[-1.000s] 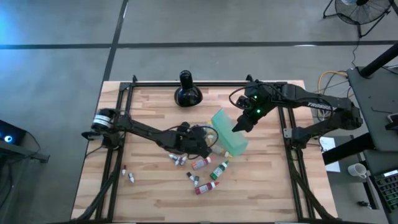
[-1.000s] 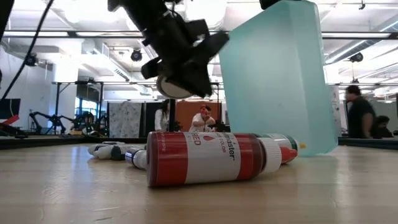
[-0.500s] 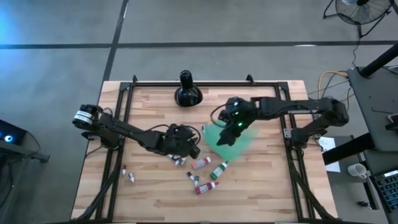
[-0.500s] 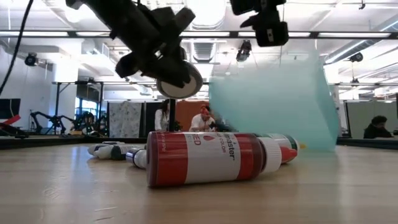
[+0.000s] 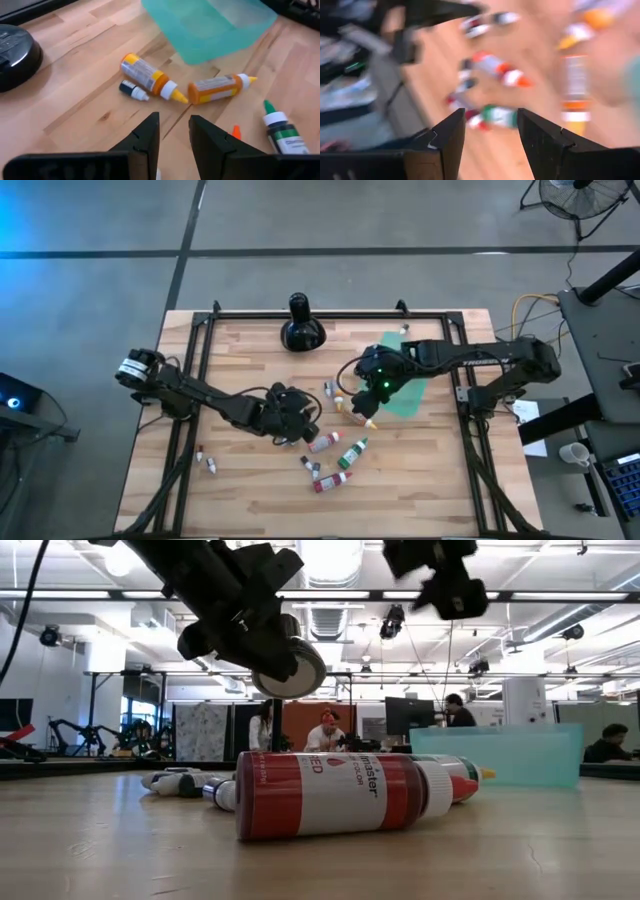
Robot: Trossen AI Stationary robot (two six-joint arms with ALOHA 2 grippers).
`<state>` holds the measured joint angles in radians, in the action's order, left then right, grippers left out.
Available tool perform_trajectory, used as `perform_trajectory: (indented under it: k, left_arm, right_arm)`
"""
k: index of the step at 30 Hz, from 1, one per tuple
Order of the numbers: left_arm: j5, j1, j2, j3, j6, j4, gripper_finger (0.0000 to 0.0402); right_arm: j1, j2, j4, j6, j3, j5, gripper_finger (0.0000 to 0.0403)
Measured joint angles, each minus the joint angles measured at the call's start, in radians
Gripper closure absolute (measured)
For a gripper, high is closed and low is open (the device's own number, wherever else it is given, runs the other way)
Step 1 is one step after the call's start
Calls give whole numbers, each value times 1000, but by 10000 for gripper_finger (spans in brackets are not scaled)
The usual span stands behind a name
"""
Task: Pick & Place food coloring
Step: Put the top small black food coloring bottle into the green bin
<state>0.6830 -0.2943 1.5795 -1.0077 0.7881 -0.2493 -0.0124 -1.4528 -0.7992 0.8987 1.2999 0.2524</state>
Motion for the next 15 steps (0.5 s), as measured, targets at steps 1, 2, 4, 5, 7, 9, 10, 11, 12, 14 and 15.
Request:
perform_trajectory:
  k: [1,2,4,5,7,9,10,11,12,14,15]
  left_arm:
    - [0,0,0,0,0,-6,321]
    - [0,0,-2,0,0,-14,321]
    - [0,0,-10,0,0,-24,321]
    - [3,0,-12,-1,0,-24,321]
    - [19,0,-19,-1,-1,-42,321]
    - [29,0,-25,-1,-1,-49,321]
    - [35,0,-30,-1,-2,-60,321]
    - [40,0,-32,-1,-2,-67,321]
    - [45,0,-34,-1,-2,-68,321]
    - [51,0,-40,-1,-1,-93,321]
    - [52,1,-42,-1,0,-96,321]
  right_arm:
    - [0,6,-35,7,0,-53,229]
    - [-1,17,-67,14,0,-105,229]
    - [-2,27,-153,19,1,-211,229]
    - [-2,29,-194,19,1,-254,229]
    - [-1,29,-265,12,0,-319,229]
    - [3,29,-316,-66,0,-342,229]
    - [9,26,-340,-127,-2,-341,229]
    - [15,17,-370,-193,-5,-338,229]
    - [20,9,-405,-260,-9,-338,230]
    - [23,-9,-463,-295,-12,-351,230]
    - [23,-11,-490,-262,-13,-377,230]
